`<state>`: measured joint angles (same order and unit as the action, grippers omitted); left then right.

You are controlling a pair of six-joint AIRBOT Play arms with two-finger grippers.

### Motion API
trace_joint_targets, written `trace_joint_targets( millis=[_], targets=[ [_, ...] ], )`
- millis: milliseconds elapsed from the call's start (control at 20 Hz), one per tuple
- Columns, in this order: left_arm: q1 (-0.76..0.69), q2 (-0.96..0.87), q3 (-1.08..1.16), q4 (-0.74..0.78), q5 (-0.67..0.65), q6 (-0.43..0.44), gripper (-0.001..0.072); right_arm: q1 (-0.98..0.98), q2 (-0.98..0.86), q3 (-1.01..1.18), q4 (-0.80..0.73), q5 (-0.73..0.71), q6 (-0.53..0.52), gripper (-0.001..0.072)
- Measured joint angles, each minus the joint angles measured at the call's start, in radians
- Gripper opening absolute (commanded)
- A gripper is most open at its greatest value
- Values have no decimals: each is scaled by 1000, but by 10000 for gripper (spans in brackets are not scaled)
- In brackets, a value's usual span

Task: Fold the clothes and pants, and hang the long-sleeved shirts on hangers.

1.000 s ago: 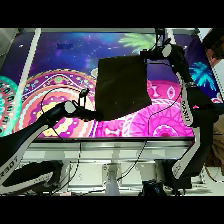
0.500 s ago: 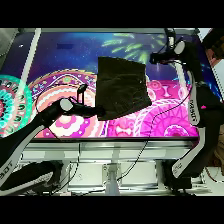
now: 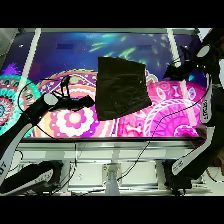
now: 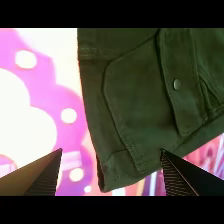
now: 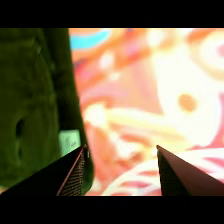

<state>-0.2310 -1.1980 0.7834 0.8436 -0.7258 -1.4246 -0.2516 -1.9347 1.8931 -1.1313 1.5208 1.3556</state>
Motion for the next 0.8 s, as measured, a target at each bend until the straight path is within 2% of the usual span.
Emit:
trace_joint_targets(
  millis=[50,100,250,500,800],
  targets=[
    [8,0,0,0,-6,8,561,-16,3,-37,56,31,-12,577],
    [13,1,0,0,-11,16,561,-30,8,-77,104,53,-22,627],
    [21,1,0,0,-31,34,561,-55,42,-225,211,87,-58,627],
    [26,1,0,0,-42,41,561,-56,125,-443,271,58,-109,628],
    [26,1,0,0,-51,44,561,17,230,-690,291,-179,-148,627]
  ],
)
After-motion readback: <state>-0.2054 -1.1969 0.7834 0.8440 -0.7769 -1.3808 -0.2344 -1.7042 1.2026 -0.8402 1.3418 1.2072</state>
